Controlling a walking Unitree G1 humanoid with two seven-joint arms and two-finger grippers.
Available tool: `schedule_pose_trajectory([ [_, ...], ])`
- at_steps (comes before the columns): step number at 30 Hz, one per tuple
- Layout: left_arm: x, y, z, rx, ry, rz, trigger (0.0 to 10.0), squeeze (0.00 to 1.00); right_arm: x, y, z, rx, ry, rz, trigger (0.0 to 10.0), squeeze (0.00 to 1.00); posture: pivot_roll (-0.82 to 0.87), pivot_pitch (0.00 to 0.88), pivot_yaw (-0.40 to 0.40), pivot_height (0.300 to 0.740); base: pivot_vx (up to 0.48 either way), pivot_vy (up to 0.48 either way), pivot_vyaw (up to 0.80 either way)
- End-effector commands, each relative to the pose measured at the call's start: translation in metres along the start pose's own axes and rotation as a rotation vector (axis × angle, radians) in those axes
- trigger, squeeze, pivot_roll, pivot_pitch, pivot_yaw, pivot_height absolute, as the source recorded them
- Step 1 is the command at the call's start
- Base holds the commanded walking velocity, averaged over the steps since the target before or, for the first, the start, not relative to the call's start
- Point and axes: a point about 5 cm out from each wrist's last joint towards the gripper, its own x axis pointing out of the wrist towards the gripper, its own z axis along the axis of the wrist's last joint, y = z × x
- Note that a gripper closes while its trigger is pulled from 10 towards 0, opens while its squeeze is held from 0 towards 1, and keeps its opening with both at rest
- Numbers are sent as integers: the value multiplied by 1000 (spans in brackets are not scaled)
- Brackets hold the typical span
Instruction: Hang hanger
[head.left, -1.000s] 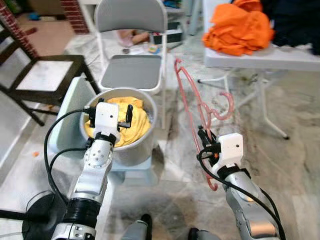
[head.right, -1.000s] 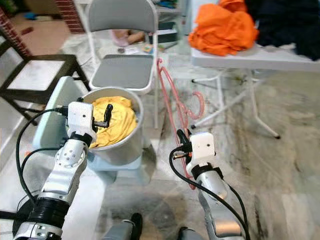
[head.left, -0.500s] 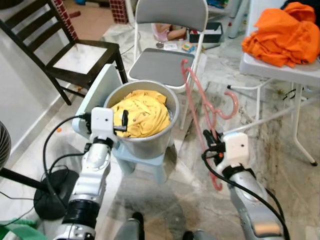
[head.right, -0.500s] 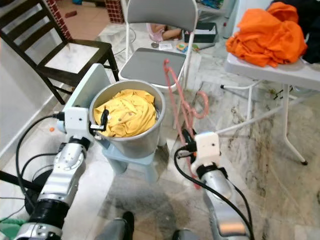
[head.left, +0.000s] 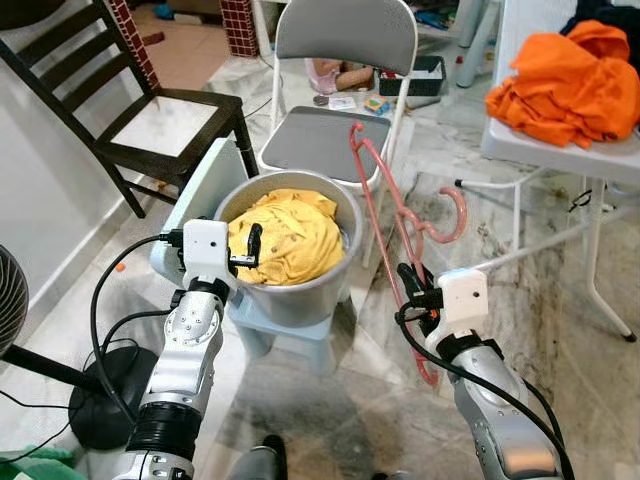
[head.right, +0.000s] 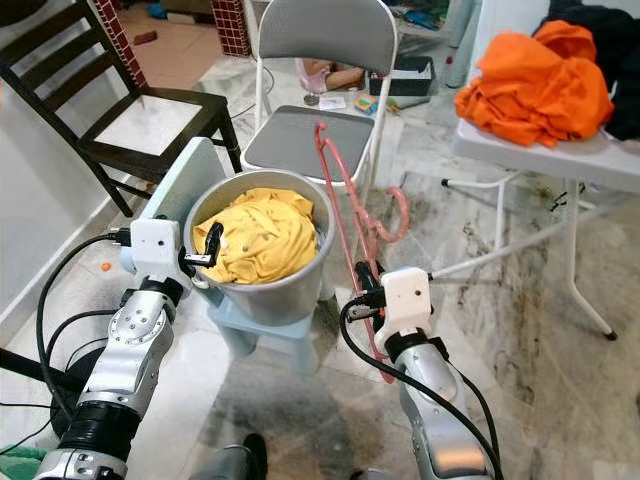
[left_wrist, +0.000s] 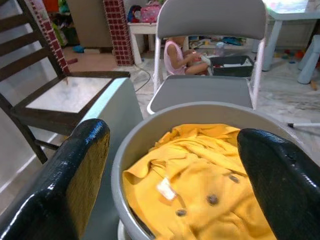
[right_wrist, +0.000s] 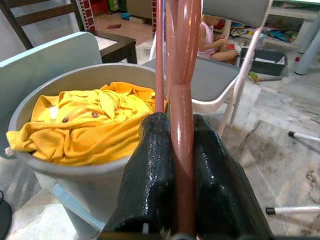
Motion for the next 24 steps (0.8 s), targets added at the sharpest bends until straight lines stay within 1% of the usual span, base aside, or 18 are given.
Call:
schedule_pose_trajectory([
  [1, -2, 3, -1, -3, 0, 5, 10000, 0, 0, 4, 6, -7, -22, 18, 10000, 0, -21, 216, 24, 740, 394, 0, 0],
  [10, -2, 0, -2, -12, 5, -5, 10000, 0, 0, 5, 6, -8, -21, 22, 10000, 0, -17, 221, 22, 740, 384, 0, 0],
  [16, -4, -4, -6, -13, 24, 11, 10000, 0, 1, 7, 5, -5, -17, 29, 10000, 0, -12, 224, 19, 740, 0, 0, 0],
  [17, -5, -3, -9, 15, 33, 30, 10000, 0, 1, 8, 5, -5, -15, 32, 10000, 0, -11, 225, 18, 740, 0, 0, 0],
  [18, -6, -3, -10, 23, 41, 40, 10000, 0, 1, 8, 5, -5, -14, 33, 10000, 0, -11, 224, 18, 740, 0, 0, 0],
  [19, -8, 2, -16, 51, 71, 75, 10000, 0, 1, 9, 4, -5, -12, 35, 10000, 0, -10, 225, 17, 740, 0, 0, 0],
  [20, -9, 4, -18, 62, 80, 90, 10000, 0, 1, 9, 5, -6, -12, 36, 10000, 0, -10, 226, 18, 740, 0, 0, 0],
  [23, -13, 10, -27, 41, 136, 112, 10000, 0, 1, 8, 5, -7, -10, 38, 10000, 0, -11, 228, 13, 740, 0, 0, 0],
  [24, -15, 11, -30, 24, 164, 102, 10000, 0, 1, 8, 5, -8, -8, 39, 10000, 0, -12, 229, 11, 740, 0, 0, 0],
])
